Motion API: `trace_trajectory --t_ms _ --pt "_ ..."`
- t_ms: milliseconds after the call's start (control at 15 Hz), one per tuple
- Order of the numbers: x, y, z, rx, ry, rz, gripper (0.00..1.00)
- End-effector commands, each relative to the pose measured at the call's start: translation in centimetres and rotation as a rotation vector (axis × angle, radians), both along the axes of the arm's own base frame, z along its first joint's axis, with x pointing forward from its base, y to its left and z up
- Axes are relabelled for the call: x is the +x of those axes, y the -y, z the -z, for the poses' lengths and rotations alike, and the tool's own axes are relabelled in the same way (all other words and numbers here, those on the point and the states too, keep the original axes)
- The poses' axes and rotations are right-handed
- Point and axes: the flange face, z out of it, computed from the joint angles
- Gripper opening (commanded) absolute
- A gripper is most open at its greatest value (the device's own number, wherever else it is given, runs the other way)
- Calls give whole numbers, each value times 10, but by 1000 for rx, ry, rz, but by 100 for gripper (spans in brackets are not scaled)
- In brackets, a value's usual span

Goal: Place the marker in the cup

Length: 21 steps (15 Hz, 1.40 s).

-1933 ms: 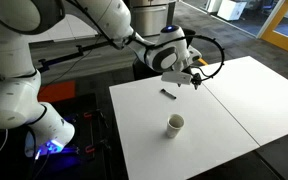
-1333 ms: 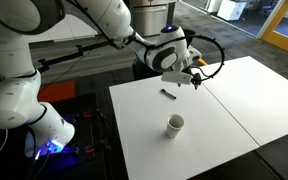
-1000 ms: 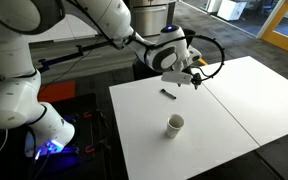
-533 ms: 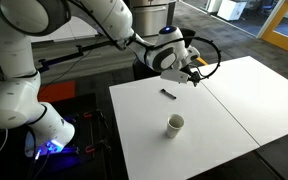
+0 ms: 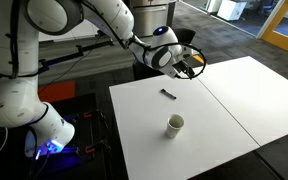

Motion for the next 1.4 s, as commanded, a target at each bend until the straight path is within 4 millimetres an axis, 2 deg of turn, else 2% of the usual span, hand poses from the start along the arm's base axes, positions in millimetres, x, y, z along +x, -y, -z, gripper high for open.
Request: trace_trajectory --t_ms 0,400,600,867,933,1000,1333 --pt "10 -24 11 142 31 140 100" --pt "14 -56 35 342 -15 356 100" --pt "16 -65 45 430 -74 404 100" --pt "24 -86 56 587 -145 413 100" --pt "25 -89 58 617 -161 404 100" --pt "14 -88 58 562 -131 412 100" --pt "21 -89 61 604 -142 415 100"
